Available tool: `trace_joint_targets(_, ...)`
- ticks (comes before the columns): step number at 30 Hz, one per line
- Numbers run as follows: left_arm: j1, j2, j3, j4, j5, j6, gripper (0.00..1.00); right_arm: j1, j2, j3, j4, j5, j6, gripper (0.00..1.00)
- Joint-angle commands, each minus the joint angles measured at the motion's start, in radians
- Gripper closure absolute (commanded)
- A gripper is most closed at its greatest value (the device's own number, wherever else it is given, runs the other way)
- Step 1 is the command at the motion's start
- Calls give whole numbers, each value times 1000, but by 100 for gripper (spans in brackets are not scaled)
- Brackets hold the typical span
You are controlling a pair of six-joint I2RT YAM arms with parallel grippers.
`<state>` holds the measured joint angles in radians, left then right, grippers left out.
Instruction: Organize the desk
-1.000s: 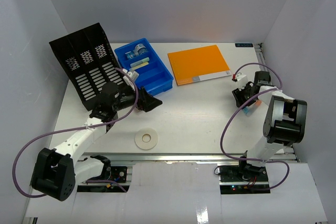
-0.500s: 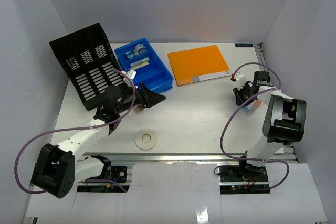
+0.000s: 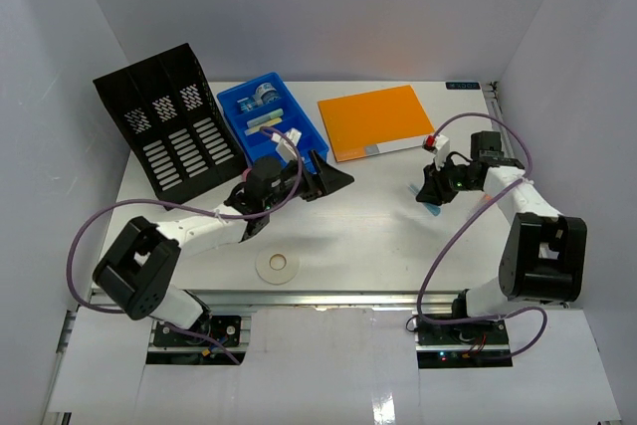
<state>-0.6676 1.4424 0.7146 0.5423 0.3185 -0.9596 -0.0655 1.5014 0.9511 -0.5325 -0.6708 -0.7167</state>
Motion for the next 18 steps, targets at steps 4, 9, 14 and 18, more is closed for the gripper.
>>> trace_joint_targets(4, -81, 154, 137, 55, -132, -54, 11, 126, -124, -25, 12, -259, 149, 88)
trace_joint_targets(9, -128, 286, 234, 33, -200, -94, 14, 139, -161, -53, 68, -266, 179, 90)
trace_joint_targets(14, -158, 385, 336, 32, -211, -115, 19, 139, -183, -76, 108, -235, 193, 90)
trace_joint_targets(18, -176, 439, 390, 18, -223, -116, 21, 139, -193, -86, 141, -213, 215, 90)
